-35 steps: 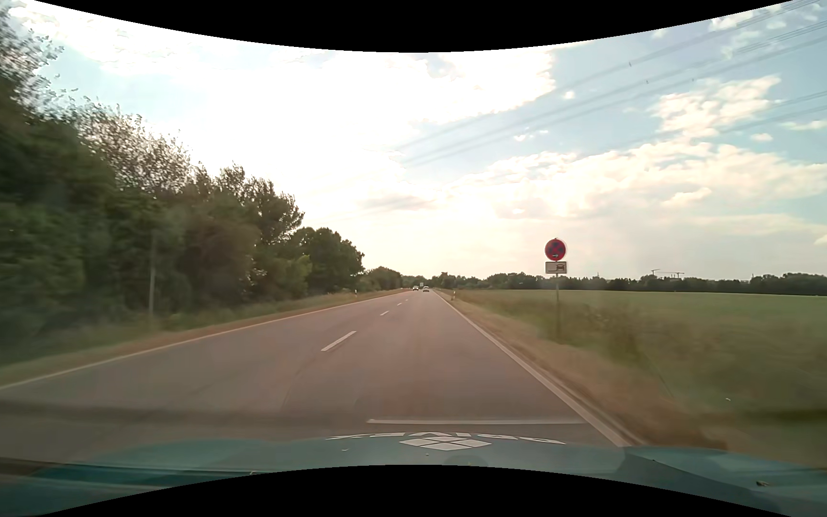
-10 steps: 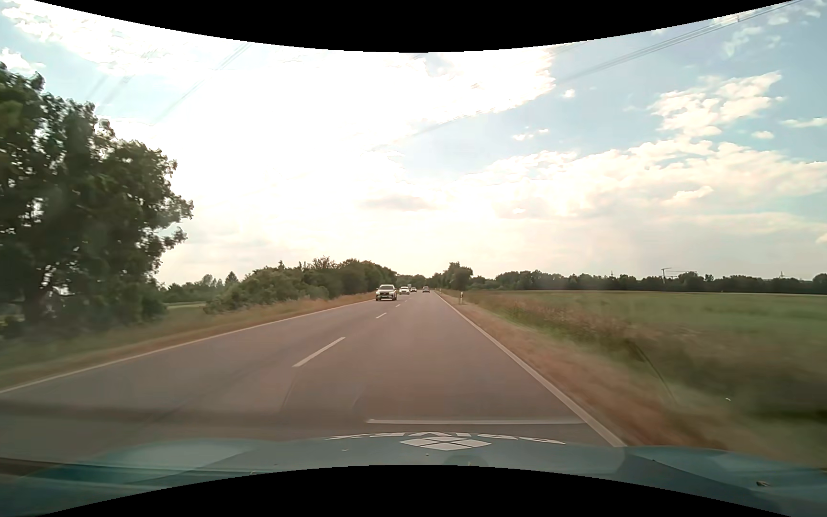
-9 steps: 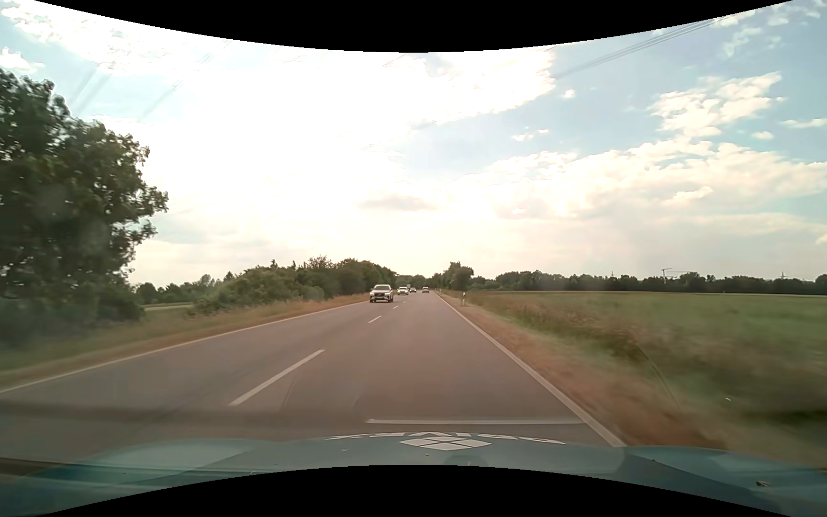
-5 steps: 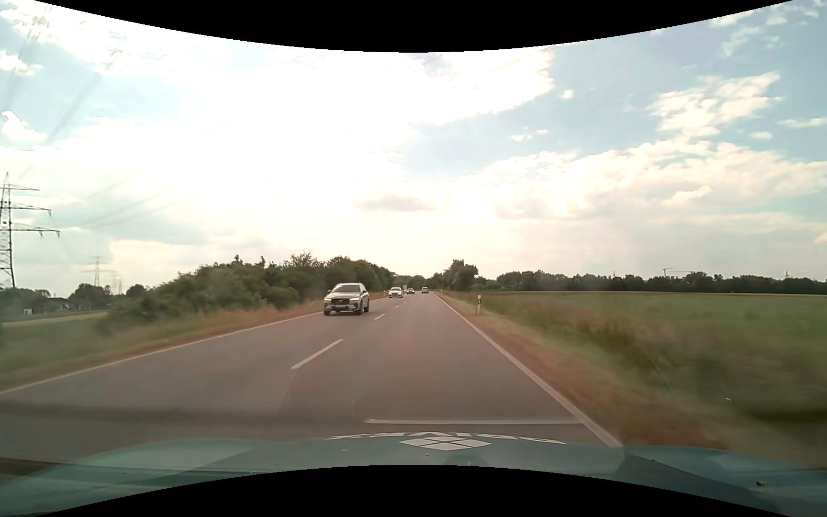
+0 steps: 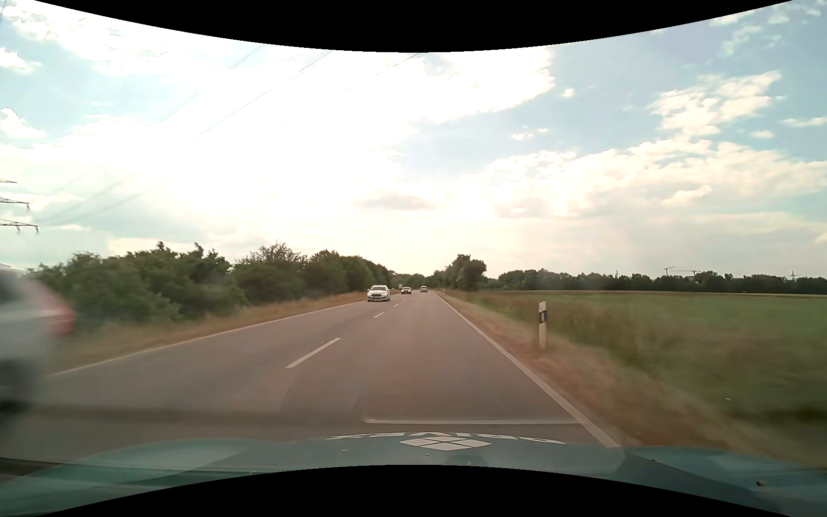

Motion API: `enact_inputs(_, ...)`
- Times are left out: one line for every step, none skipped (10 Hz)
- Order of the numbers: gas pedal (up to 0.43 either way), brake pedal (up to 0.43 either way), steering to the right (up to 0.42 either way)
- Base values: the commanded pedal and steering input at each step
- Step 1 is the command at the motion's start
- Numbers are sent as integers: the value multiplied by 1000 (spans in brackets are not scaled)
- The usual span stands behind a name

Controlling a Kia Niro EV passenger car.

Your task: Follow the waypoints while adhering to traffic rules and regulations

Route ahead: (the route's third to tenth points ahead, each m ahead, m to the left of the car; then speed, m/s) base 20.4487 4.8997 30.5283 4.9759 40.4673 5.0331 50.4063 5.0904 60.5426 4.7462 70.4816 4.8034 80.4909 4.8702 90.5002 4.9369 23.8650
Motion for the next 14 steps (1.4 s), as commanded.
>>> enact_inputs(228,0,-3)
enact_inputs(228,0,-2)
enact_inputs(228,0,-3)
enact_inputs(228,0,-2)
enact_inputs(228,0,-3)
enact_inputs(228,0,-3)
enact_inputs(228,0,-3)
enact_inputs(228,0,-3)
enact_inputs(228,0,-3)
enact_inputs(228,0,-3)
enact_inputs(228,0,-3)
enact_inputs(240,0,-3)
enact_inputs(240,0,-3)
enact_inputs(240,0,-3)
